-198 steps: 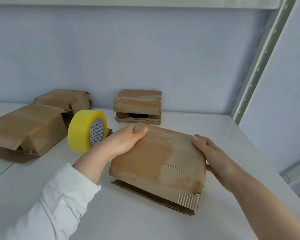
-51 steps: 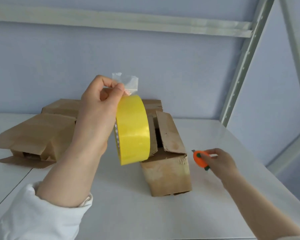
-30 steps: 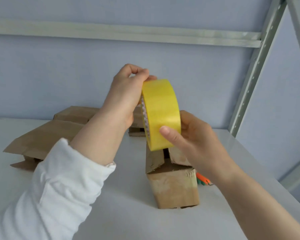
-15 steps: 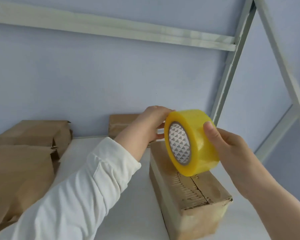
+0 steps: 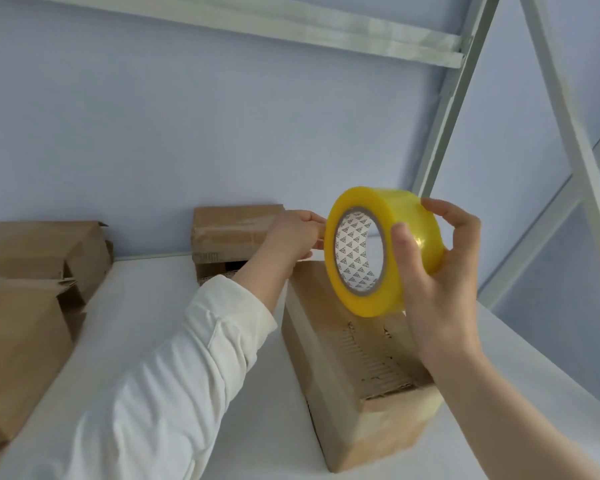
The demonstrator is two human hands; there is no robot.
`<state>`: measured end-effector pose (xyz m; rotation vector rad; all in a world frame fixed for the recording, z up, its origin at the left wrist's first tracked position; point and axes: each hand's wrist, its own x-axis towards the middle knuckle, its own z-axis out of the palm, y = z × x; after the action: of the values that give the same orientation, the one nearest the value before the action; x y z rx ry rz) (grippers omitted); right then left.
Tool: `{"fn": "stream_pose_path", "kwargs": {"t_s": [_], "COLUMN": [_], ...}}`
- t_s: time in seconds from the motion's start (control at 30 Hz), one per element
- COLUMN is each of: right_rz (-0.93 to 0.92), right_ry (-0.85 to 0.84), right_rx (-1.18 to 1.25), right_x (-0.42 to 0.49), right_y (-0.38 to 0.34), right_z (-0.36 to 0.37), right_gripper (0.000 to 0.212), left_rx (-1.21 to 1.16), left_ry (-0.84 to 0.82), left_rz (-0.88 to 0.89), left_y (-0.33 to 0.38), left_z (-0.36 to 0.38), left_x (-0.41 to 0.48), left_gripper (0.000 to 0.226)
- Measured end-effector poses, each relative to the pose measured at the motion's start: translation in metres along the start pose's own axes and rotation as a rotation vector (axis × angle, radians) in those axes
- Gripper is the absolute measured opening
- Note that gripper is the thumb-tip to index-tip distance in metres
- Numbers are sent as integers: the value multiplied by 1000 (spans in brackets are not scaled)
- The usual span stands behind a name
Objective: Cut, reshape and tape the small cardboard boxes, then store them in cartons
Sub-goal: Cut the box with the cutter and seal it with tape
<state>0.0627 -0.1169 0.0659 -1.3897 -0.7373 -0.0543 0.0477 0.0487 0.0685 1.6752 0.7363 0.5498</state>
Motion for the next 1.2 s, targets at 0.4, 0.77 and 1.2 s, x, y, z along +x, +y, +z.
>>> {"fn": "stream_pose_path", "kwargs": {"t_s": [0.4, 0.77, 1.2], "right_rz": [138, 159, 175], "right_ry": [-83, -89, -96], "right_rx": [-295, -291, -282], "right_x": [38, 43, 42], "right_y": [-17, -16, -17], "right_z": [11, 18, 19], "right_gripper": [36, 40, 41], "left_rx": [35, 260, 522], "left_ry": [30, -229, -68], "left_rz": [-16, -197, -34], "left_y": [-38, -40, -33], "left_z": [-3, -14, -16], "left_x": [5, 20, 22], "left_gripper": [15, 32, 60]}}
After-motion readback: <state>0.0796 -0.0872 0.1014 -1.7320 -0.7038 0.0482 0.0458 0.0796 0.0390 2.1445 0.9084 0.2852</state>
